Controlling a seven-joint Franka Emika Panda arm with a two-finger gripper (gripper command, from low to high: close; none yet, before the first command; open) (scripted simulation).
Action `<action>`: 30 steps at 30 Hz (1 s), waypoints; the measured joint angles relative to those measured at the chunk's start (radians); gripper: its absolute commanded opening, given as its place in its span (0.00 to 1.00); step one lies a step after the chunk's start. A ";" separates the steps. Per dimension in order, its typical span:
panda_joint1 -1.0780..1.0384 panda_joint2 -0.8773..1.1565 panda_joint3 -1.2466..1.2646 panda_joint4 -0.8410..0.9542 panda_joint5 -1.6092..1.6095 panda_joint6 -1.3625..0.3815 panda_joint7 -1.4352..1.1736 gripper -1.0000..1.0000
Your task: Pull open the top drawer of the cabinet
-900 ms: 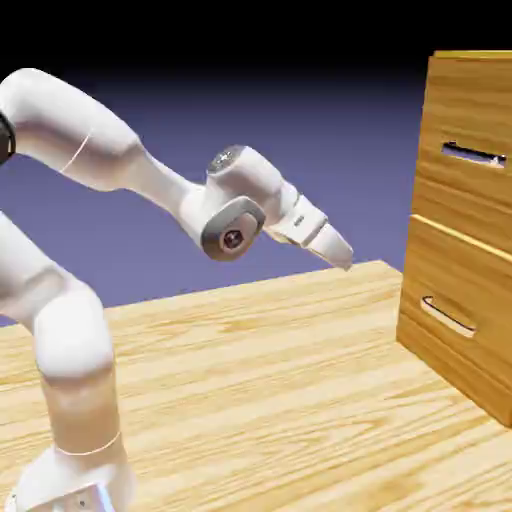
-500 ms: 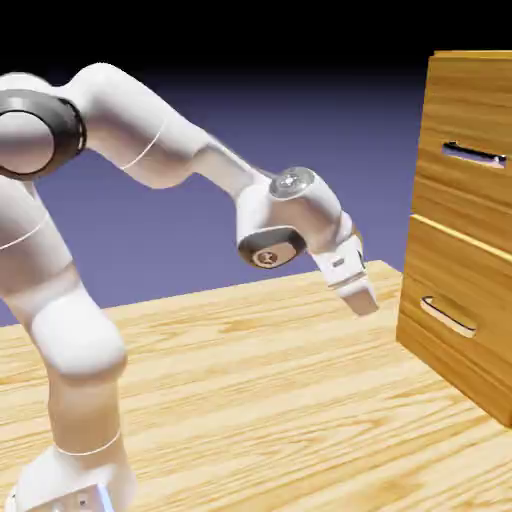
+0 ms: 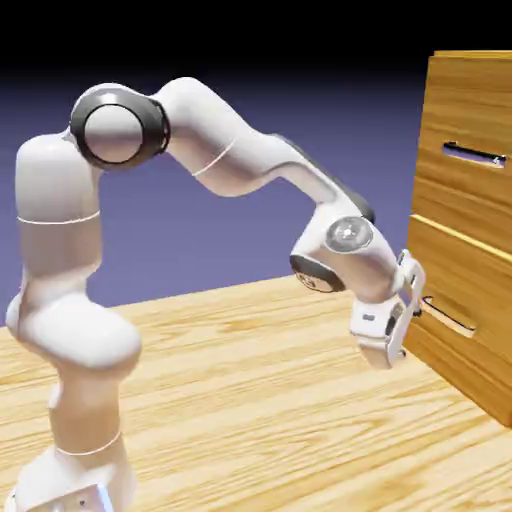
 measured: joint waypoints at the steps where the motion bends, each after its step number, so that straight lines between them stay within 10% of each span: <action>1: 0.022 0.025 -0.027 0.018 0.043 -0.006 -0.002 0.50; 30: 0.653 0.737 -0.822 0.530 1.305 -0.172 -0.050 0.50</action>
